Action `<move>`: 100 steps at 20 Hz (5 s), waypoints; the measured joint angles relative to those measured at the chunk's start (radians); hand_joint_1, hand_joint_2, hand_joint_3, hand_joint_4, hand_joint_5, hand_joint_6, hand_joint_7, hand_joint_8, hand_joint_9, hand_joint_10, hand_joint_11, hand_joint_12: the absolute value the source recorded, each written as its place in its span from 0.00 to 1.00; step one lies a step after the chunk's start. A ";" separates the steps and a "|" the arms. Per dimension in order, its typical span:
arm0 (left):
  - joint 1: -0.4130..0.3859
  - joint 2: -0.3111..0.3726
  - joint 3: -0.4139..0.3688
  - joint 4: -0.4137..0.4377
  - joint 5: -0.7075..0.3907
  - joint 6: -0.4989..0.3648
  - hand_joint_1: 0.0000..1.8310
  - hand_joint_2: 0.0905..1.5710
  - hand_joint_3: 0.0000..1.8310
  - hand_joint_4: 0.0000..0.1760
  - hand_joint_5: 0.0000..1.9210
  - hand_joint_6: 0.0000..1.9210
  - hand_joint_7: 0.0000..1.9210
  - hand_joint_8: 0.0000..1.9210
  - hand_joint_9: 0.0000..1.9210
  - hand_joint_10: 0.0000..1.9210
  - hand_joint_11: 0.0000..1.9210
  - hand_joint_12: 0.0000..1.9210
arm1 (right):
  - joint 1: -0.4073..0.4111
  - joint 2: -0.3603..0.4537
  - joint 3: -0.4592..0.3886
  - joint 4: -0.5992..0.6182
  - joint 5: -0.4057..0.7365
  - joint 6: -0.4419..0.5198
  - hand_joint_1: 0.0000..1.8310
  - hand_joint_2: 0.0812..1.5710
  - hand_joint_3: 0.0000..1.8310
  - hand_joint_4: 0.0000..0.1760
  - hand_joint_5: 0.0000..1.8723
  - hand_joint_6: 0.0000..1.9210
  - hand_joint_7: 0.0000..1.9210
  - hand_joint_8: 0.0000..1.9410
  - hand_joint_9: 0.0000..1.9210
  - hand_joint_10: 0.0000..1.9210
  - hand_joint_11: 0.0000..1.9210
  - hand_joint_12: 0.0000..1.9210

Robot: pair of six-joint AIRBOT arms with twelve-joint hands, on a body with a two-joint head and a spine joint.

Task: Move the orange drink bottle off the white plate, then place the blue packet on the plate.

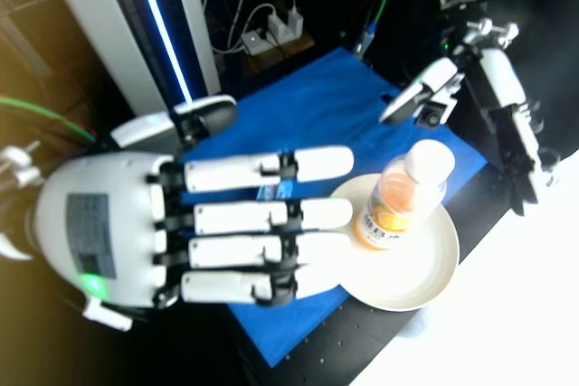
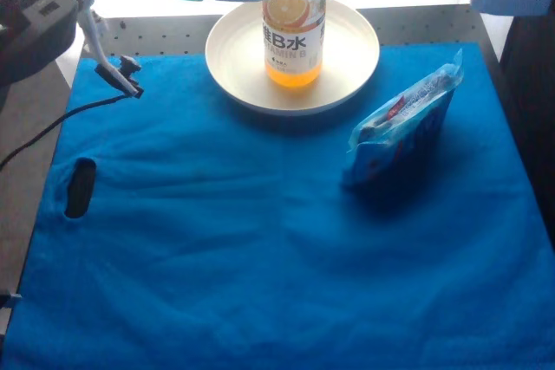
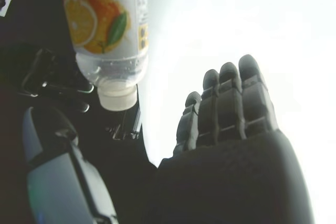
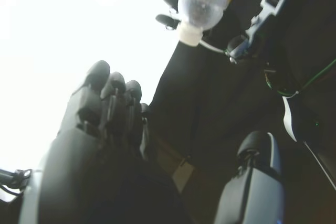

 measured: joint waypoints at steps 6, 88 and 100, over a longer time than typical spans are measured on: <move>-0.001 -0.068 0.073 0.012 0.085 -0.020 0.36 0.43 0.00 0.59 0.00 0.00 0.06 0.00 0.05 0.00 0.00 0.00 | 0.019 0.000 -0.013 -0.031 0.028 0.000 0.40 0.45 0.00 0.46 0.05 0.00 0.12 0.00 0.07 0.00 0.00 0.10; 0.186 0.276 -0.346 0.255 -0.325 -0.234 0.66 0.73 0.00 0.00 0.43 0.55 0.47 0.66 0.42 0.43 0.27 0.74 | 0.059 -0.006 -0.037 -0.047 0.027 -0.002 0.38 0.48 0.00 0.59 0.06 0.00 0.15 0.00 0.08 0.00 0.00 0.13; 0.239 0.255 -0.371 0.253 -0.340 -0.235 0.64 0.76 0.00 0.02 0.39 0.73 0.43 0.60 0.50 0.03 0.25 0.54 | 0.059 -0.013 -0.037 -0.047 0.026 -0.002 0.38 0.48 0.00 0.47 0.06 0.00 0.15 0.00 0.08 0.00 0.00 0.13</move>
